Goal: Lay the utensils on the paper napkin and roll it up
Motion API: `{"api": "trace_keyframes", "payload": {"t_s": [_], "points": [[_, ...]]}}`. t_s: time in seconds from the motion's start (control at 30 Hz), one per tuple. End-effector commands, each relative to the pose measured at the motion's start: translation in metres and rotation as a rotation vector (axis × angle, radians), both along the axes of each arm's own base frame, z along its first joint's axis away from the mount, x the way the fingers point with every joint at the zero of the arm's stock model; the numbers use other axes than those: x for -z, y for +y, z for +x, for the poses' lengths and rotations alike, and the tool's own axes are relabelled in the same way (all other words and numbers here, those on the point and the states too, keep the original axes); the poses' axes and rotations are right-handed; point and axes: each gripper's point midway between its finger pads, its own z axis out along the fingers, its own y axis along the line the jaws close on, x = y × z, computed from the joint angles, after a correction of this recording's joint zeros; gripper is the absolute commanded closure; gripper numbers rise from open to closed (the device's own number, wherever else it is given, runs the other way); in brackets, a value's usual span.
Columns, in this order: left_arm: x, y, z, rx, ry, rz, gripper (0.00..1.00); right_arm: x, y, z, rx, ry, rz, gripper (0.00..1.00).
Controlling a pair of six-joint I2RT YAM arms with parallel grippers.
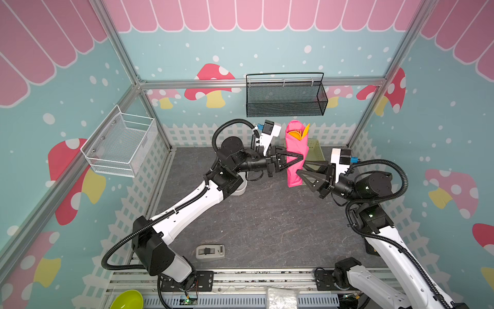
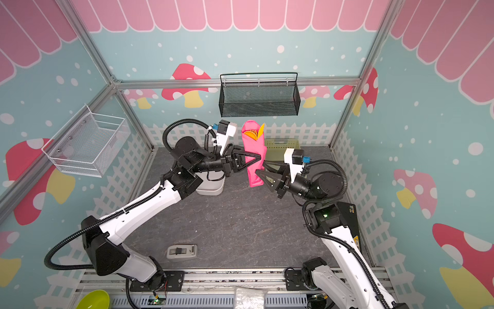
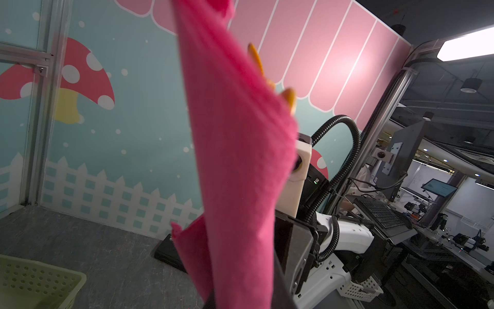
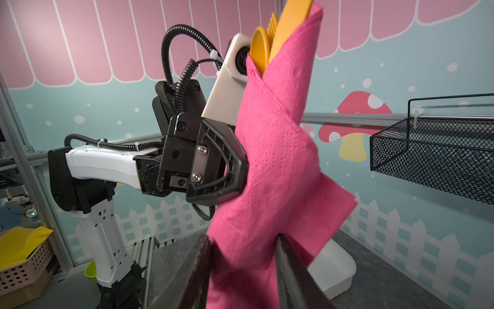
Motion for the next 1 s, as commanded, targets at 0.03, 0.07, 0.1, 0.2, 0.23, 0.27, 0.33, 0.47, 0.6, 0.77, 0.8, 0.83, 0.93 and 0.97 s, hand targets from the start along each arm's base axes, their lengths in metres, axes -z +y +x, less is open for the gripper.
{"api": "trace_keyframes", "payload": {"t_s": [0.03,0.07,0.1,0.2,0.23,0.27,0.33,0.47,0.6,0.77,0.8,0.83,0.93,0.97], "points": [[-0.002,-0.001,-0.005,0.023,-0.012,-0.005,0.99,-0.032,-0.011,-0.013,0.057,-0.120,0.037,0.57],[-0.002,-0.001,-0.005,0.024,-0.011,-0.004,0.99,-0.034,-0.012,-0.013,0.059,-0.124,0.038,0.57],[-0.001,-0.001,-0.006,0.025,-0.011,-0.003,0.99,-0.035,-0.012,-0.014,0.057,-0.128,0.037,0.57],[-0.002,-0.001,-0.006,0.026,-0.011,-0.003,0.99,-0.035,-0.011,-0.013,0.052,-0.127,0.035,0.57],[-0.002,-0.001,-0.006,0.027,-0.013,-0.004,0.99,-0.035,-0.011,-0.013,0.052,-0.128,0.035,0.57],[-0.003,-0.001,-0.007,0.027,-0.015,-0.005,0.99,-0.035,-0.010,-0.013,0.049,-0.126,0.033,0.56],[-0.004,-0.001,-0.008,0.034,-0.018,-0.005,0.99,-0.031,-0.008,-0.011,0.039,-0.118,0.026,0.56],[-0.006,-0.002,-0.014,0.058,-0.028,-0.007,0.99,-0.024,-0.003,-0.010,-0.001,-0.095,0.009,0.55],[-0.009,-0.003,-0.020,0.080,-0.039,-0.009,0.99,-0.020,0.003,-0.011,-0.050,-0.075,-0.006,0.55],[-0.012,-0.003,-0.024,0.096,-0.050,-0.013,0.99,-0.019,0.006,-0.018,-0.094,-0.078,-0.020,0.56],[-0.012,-0.003,-0.025,0.096,-0.051,-0.015,0.99,-0.018,0.007,-0.019,-0.107,-0.075,-0.024,0.56],[-0.012,-0.003,-0.025,0.098,-0.052,-0.015,0.99,-0.017,0.008,-0.020,-0.117,-0.071,-0.026,0.56],[-0.015,-0.002,-0.027,0.102,-0.057,-0.020,0.99,-0.014,0.011,-0.024,-0.158,-0.058,-0.036,0.58],[-0.016,-0.001,-0.028,0.102,-0.061,-0.023,0.99,-0.012,0.011,-0.024,-0.167,-0.051,-0.038,0.59]]}}
